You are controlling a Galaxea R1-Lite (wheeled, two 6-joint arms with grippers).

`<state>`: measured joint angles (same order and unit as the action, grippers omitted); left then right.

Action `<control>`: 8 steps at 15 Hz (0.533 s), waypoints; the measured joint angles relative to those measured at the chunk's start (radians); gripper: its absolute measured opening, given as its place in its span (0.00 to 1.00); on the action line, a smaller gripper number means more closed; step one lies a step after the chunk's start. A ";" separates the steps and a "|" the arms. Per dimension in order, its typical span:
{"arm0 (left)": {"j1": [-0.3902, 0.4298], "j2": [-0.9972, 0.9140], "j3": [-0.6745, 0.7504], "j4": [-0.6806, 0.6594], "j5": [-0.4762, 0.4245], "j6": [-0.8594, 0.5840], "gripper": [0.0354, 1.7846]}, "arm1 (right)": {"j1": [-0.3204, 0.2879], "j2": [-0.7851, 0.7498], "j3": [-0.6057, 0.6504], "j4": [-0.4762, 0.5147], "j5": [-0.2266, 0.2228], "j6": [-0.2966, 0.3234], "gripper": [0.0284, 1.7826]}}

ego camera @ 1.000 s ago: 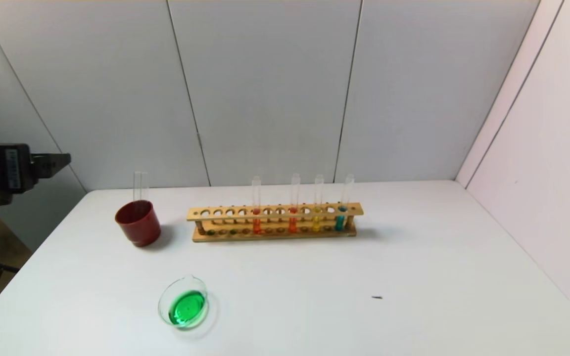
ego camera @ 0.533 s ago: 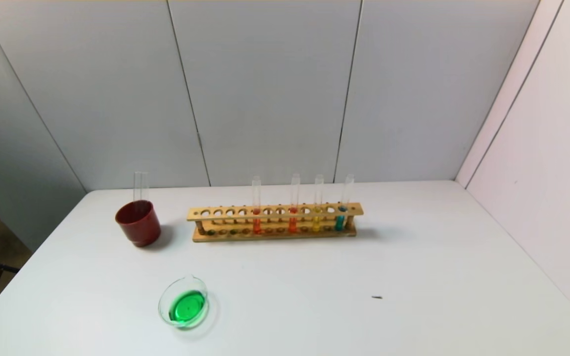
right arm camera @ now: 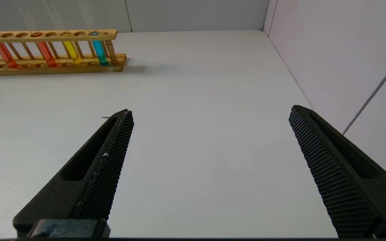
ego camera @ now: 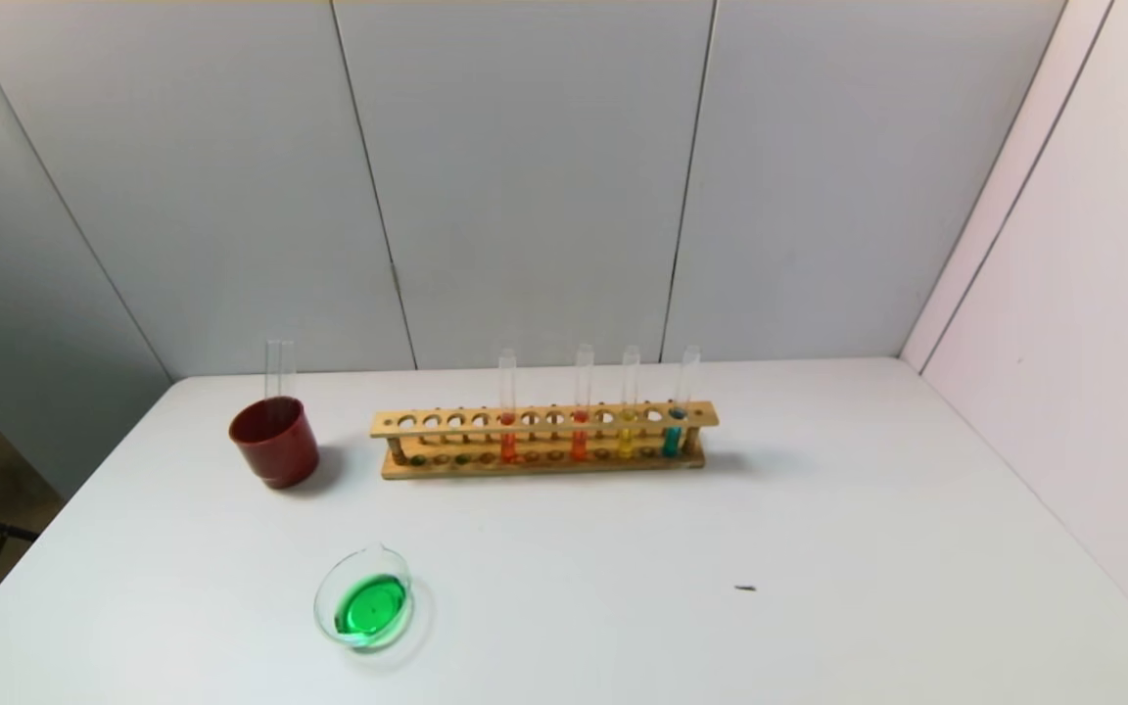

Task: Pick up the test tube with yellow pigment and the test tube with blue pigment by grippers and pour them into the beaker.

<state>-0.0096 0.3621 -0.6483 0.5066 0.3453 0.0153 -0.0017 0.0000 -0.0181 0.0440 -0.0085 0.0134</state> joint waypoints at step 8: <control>0.026 -0.249 0.270 -0.063 -0.106 0.006 0.98 | 0.000 0.000 0.000 0.000 0.000 0.000 0.95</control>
<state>0.0164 0.1134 -0.3785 0.4438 0.2389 0.0211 -0.0017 0.0000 -0.0183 0.0443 -0.0085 0.0130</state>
